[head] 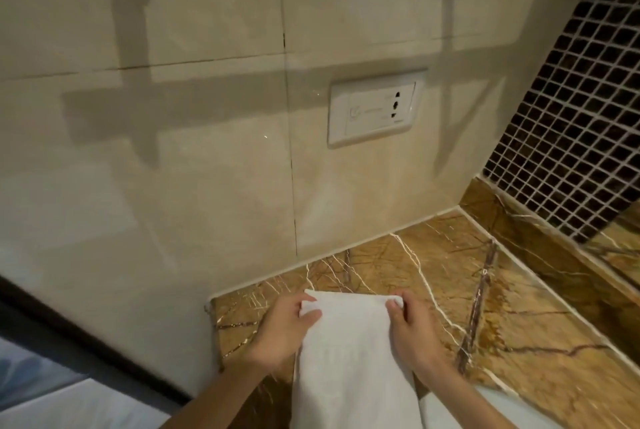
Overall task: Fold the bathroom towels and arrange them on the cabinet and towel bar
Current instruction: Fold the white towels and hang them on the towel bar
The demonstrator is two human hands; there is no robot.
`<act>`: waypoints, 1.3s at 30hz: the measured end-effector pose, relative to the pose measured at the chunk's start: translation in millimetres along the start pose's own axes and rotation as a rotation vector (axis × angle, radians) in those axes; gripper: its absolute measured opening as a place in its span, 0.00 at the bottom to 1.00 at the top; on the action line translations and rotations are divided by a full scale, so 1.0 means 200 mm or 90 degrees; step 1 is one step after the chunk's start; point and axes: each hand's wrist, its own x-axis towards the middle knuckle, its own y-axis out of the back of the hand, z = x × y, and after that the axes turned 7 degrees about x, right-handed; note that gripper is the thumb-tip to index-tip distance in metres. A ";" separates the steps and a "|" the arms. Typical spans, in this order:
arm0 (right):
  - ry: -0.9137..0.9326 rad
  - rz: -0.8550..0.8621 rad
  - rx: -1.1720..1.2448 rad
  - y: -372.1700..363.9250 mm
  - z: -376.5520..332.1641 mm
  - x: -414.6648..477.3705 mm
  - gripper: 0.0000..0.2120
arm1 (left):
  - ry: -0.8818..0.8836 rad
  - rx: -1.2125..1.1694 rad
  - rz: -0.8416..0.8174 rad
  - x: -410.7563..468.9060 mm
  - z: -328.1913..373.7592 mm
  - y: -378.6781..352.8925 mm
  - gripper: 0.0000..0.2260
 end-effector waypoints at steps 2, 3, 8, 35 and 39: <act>0.010 -0.009 -0.028 -0.01 0.01 0.02 0.10 | -0.021 0.061 0.013 0.03 0.03 0.00 0.04; 0.015 -0.012 -0.035 -0.02 0.02 0.04 0.10 | -0.026 0.084 0.014 0.04 0.04 0.00 0.03; -0.008 -0.008 -0.086 -0.05 0.02 0.07 0.11 | -0.043 0.193 0.058 0.07 0.05 -0.05 0.07; 0.148 -0.192 -0.611 -0.17 0.09 -0.30 0.31 | -0.266 0.704 0.039 -0.51 -0.13 -0.24 0.30; 0.115 -0.184 -0.614 -0.18 0.05 -0.33 0.30 | -0.238 0.769 0.055 -0.51 -0.11 -0.26 0.29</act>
